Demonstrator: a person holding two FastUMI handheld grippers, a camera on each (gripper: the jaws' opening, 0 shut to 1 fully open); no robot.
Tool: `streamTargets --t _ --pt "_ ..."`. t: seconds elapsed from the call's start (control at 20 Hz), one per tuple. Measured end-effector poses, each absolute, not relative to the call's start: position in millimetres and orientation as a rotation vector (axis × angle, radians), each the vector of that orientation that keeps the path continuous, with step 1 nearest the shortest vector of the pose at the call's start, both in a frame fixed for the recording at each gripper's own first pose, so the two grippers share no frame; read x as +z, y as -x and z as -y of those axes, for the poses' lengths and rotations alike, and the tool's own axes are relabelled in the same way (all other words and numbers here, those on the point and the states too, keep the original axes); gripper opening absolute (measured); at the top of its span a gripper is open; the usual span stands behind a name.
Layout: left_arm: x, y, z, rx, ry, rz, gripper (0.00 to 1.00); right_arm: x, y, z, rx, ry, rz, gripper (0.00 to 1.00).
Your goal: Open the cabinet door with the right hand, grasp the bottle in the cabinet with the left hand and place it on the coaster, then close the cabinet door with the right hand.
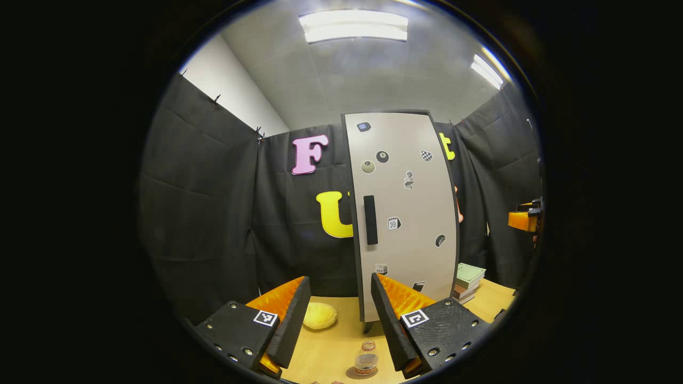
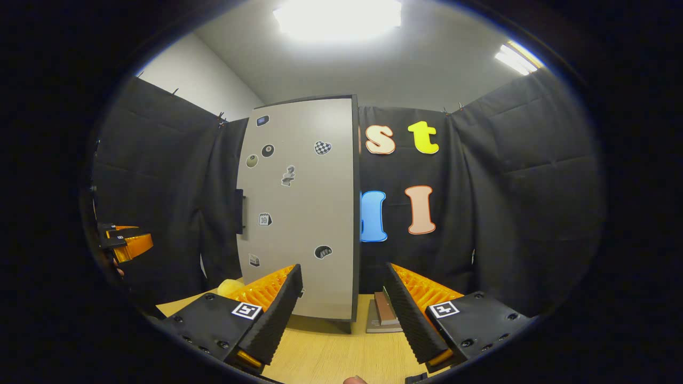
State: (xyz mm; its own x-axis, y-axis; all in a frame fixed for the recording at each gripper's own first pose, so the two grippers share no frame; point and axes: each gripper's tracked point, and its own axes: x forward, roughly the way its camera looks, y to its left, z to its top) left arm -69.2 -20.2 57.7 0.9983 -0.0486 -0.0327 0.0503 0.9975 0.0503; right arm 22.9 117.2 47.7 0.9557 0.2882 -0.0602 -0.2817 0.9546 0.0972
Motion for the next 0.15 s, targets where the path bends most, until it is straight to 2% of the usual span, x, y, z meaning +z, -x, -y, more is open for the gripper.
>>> streamTargets --t 0.15 --pt "54.2 67.7 20.1 -0.052 -0.045 -0.039 0.66 49.5 -21.9 -120.5 0.286 -0.097 -0.074 0.98"
